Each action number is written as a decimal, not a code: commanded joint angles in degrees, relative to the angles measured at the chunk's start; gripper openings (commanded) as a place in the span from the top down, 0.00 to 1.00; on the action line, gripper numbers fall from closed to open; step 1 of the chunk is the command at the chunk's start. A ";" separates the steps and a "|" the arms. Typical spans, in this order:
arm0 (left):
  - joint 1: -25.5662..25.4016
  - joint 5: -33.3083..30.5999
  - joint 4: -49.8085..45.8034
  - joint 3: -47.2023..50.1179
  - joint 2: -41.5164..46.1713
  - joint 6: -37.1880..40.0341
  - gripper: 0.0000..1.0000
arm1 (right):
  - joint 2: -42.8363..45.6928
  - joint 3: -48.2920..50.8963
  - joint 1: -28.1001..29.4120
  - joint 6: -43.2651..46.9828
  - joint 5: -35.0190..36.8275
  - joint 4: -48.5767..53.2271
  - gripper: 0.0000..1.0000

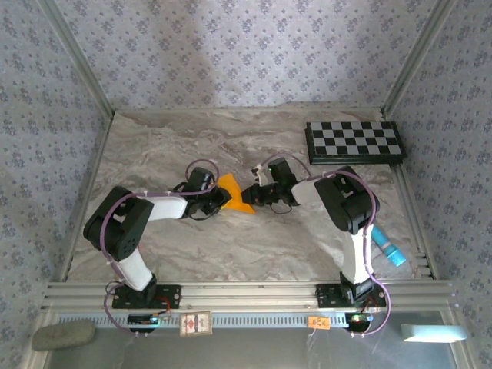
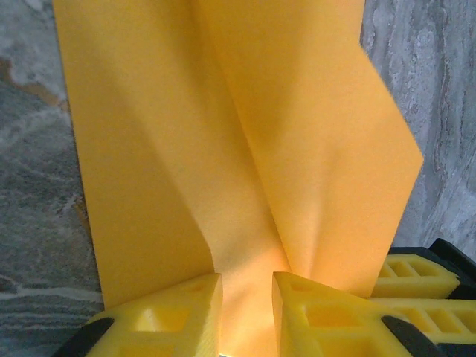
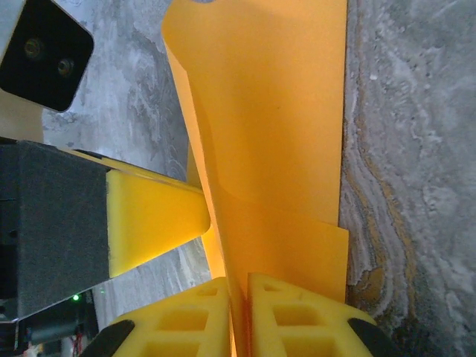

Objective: Fold a paper plane with a square sheet of paper (pick it up from the middle)
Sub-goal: Fourth fold the wing at the center of the table.

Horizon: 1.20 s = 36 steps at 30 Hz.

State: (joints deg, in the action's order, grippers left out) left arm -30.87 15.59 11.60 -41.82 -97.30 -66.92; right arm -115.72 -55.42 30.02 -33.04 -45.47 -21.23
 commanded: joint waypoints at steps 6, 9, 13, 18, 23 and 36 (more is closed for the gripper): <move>0.55 0.35 0.59 -0.63 2.76 1.40 0.74 | -2.43 1.27 -1.63 -2.55 -0.22 -0.30 0.86; 0.55 1.62 1.32 -1.96 2.13 2.24 0.72 | -2.40 1.34 -1.75 -2.55 -0.19 -0.21 0.85; 0.55 4.22 4.11 -3.35 -0.58 1.55 0.72 | -2.49 1.37 -1.75 -2.56 -0.07 -0.19 0.85; 0.57 5.35 4.93 -5.52 -3.09 1.19 0.77 | -2.49 1.28 -1.83 -2.52 -0.05 0.25 0.85; 0.55 6.33 4.79 -6.83 -4.87 0.77 0.82 | -2.58 1.27 -1.81 -2.42 0.19 0.58 0.84; 0.72 5.07 1.31 -7.44 -5.38 -0.67 0.87 | -2.49 0.90 -2.09 -0.19 1.79 3.48 0.84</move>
State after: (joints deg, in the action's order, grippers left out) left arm -30.48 20.56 14.31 -47.99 -102.45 -66.96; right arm -116.31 -55.22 29.04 -34.87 -47.29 -22.55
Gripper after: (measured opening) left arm 0.137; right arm 0.166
